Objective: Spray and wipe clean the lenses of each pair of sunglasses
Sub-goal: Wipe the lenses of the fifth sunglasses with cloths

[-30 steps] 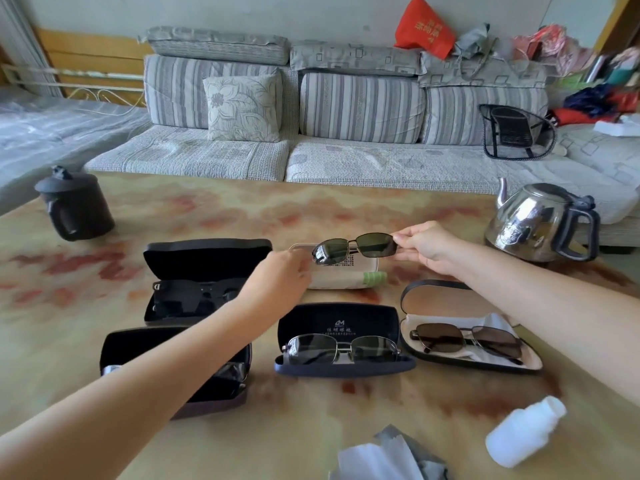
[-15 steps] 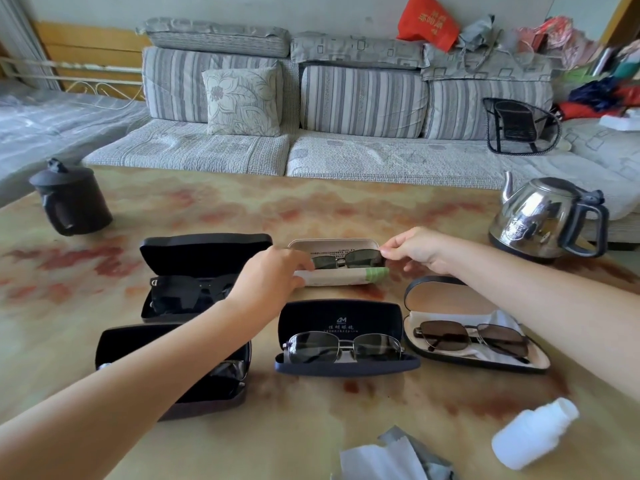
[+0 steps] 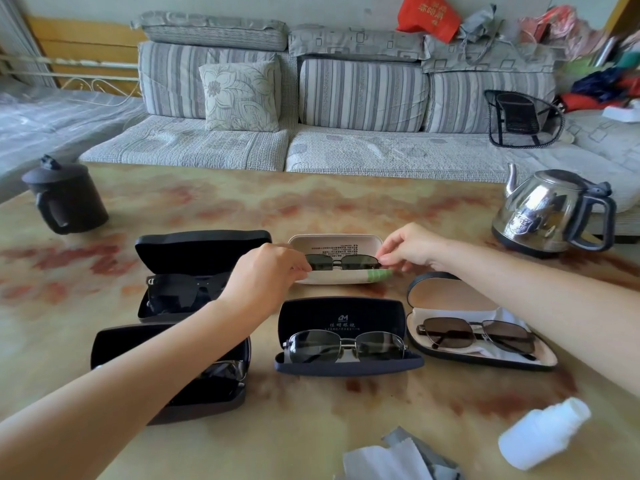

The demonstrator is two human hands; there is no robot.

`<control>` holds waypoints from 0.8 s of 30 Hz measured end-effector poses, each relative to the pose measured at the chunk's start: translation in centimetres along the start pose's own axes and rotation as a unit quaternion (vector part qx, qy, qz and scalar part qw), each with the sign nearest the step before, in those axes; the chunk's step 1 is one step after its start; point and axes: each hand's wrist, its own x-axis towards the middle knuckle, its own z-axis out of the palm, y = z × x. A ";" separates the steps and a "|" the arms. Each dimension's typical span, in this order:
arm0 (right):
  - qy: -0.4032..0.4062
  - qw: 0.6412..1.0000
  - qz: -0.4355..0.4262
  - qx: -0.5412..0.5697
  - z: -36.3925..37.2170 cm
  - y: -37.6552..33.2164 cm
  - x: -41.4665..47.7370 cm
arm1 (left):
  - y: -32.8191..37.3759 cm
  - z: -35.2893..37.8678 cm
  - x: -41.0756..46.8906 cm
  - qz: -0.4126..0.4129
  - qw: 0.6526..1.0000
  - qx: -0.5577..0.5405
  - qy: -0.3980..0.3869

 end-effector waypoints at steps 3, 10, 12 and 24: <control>-0.003 1.000 -0.012 -0.022 0.0 0.0 -0.1 | 0.0 -0.1 -0.1 -0.005 1.000 0.003 -0.003; 0.008 0.999 -0.031 -0.034 -0.7 0.3 -0.3 | 0.2 -0.1 0.0 -0.019 1.000 0.007 0.000; 0.011 0.998 -0.040 -0.044 -0.7 0.3 -0.4 | 0.2 0.0 0.2 -0.023 1.000 0.003 0.003; 0.031 0.992 -0.079 -0.097 -0.6 -0.8 -2.0 | 0.0 0.0 0.3 -0.019 1.000 0.012 0.002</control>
